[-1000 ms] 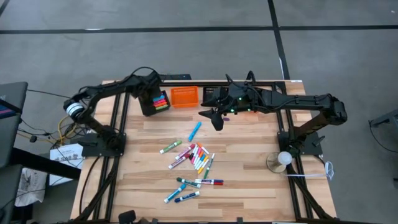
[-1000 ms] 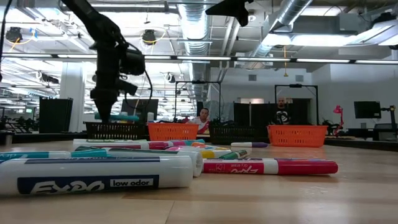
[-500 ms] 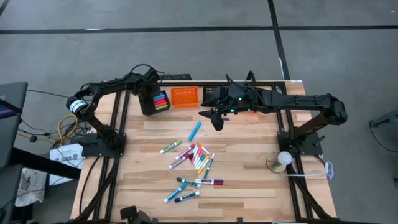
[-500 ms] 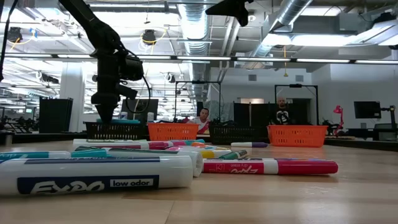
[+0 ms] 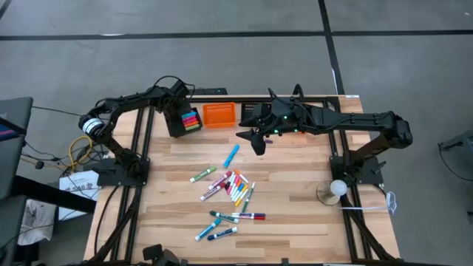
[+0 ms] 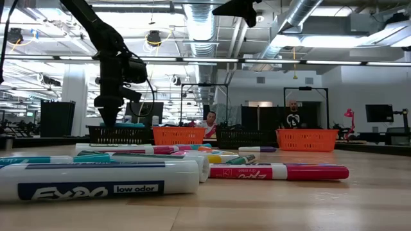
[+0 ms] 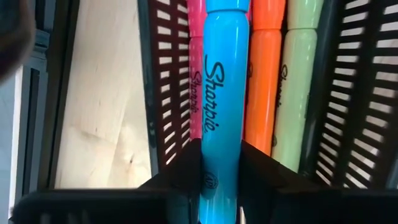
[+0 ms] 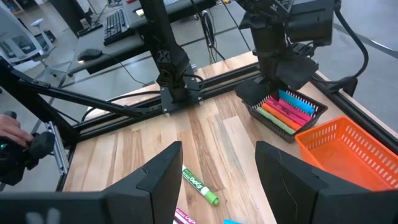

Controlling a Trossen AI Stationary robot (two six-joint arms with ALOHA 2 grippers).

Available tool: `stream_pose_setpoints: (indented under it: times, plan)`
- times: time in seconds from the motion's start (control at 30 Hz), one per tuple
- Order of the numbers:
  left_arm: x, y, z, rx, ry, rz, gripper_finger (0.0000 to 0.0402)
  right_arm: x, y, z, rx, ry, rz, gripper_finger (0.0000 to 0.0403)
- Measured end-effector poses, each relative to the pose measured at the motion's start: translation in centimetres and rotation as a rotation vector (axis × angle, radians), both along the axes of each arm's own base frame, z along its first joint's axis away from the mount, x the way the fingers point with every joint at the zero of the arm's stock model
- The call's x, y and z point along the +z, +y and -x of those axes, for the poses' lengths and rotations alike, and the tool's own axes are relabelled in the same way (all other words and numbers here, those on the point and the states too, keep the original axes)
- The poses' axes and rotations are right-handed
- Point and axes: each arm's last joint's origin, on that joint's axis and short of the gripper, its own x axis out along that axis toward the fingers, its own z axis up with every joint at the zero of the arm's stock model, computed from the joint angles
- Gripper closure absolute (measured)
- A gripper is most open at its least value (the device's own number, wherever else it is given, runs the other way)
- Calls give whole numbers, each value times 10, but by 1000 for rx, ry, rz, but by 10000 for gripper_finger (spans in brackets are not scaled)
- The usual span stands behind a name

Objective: Pick & Place Markers
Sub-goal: Put the right light blue highlighter into the left black bin

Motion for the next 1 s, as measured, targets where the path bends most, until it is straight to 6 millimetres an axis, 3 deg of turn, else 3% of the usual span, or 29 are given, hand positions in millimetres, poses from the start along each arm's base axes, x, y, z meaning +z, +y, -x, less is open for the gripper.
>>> stream_pose_setpoints:
  times: [0.3,0.63,1.0]
  plan:
    - [-16,-8,6,6,7,32,323,0,0,0,1,0,-1,211]
    - [-18,-7,5,23,-17,20,319,0,2,0,5,0,-1,207]
    - [-17,-6,4,30,-26,11,267,0,2,0,6,0,-1,206]
